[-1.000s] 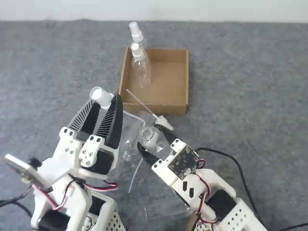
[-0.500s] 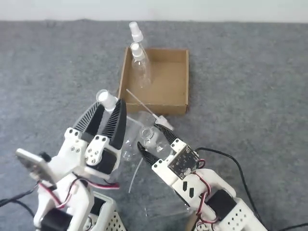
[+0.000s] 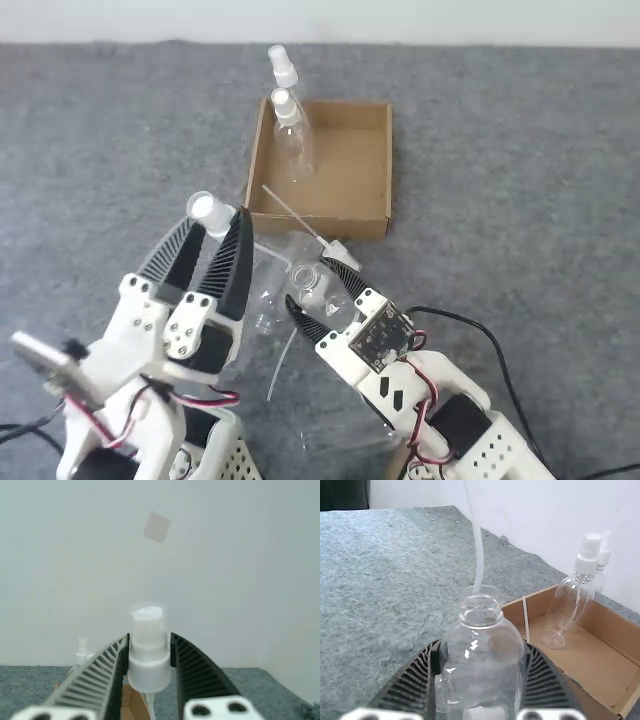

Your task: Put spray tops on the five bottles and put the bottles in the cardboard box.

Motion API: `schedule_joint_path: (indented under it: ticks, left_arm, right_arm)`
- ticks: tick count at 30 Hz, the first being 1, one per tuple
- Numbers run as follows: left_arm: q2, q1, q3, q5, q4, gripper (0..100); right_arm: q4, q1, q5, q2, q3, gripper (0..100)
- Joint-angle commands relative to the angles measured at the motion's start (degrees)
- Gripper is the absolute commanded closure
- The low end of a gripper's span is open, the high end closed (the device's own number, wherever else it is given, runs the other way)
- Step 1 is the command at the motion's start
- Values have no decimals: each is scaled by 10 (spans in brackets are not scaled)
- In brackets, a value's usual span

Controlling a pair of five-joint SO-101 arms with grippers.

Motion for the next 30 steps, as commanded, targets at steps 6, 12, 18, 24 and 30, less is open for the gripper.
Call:
schedule_joint_path:
  ticks: [6,12,18,24,30]
  left_arm:
    - [-11,1,-61,-6,-15,989]
    - [-11,4,-59,14,-15,989]
    - [-11,17,-44,25,-16,989]
    - [-11,85,-8,-11,-18,989]
    - [-11,89,-4,-14,-16,989]
  right_arm:
    - [2,-7,10,-3,14,929]
    - [2,-7,9,-3,14,929]
    - [2,-8,9,-3,14,929]
    - [2,-8,9,-3,14,929]
    - [2,-6,10,-3,14,929]
